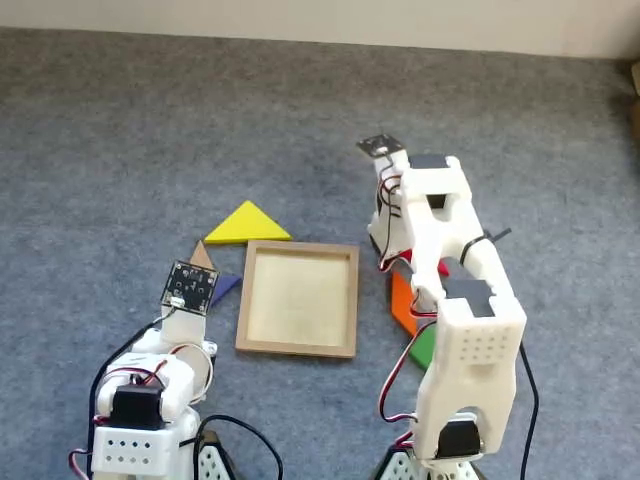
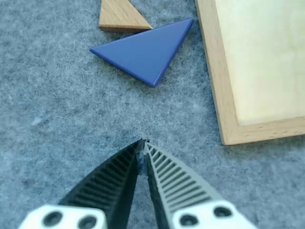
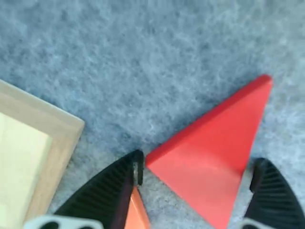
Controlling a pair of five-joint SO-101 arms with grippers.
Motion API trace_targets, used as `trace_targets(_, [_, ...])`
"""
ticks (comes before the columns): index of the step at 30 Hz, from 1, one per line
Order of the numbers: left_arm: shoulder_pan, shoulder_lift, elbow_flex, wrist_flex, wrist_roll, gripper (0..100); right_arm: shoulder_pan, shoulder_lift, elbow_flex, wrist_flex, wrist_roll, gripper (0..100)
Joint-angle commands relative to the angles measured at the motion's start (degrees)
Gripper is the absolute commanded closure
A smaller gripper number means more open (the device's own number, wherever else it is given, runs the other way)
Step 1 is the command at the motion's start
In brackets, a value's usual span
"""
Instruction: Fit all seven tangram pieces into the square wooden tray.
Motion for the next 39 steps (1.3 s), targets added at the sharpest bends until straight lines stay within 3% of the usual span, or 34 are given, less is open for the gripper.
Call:
trace_targets(1, [-0.31, -1.19, 1.10, 0.44, 0.00, 100, 1.80, 0.57, -0.40, -4.44, -0.62, 69.3])
trace_targets(6, [-0.31, -1.19, 1.10, 0.44, 0.00, 100, 1.80, 0.57, -0.40, -4.79, -0.62, 78.1])
trace_targets(14, [-0.31, -1.19, 1.10, 0.44, 0.00, 100, 1.80, -0.57, -0.48, -3.91, -0.53, 78.5])
trace_targets(22, [-0.31, -1.19, 1.10, 0.44, 0.00, 100, 0.04, -11.12, 1.98, -3.47, 0.00, 78.6])
trace_targets(35, [-0.31, -1.19, 1.10, 0.44, 0.00, 100, -8.48, -21.14, 7.43, -3.30, 8.35, 78.6])
trace_targets(39, [-0.31, -1.19, 1.10, 0.44, 0.00, 100, -11.82, -23.16, 7.43, 0.31, 14.07, 78.6])
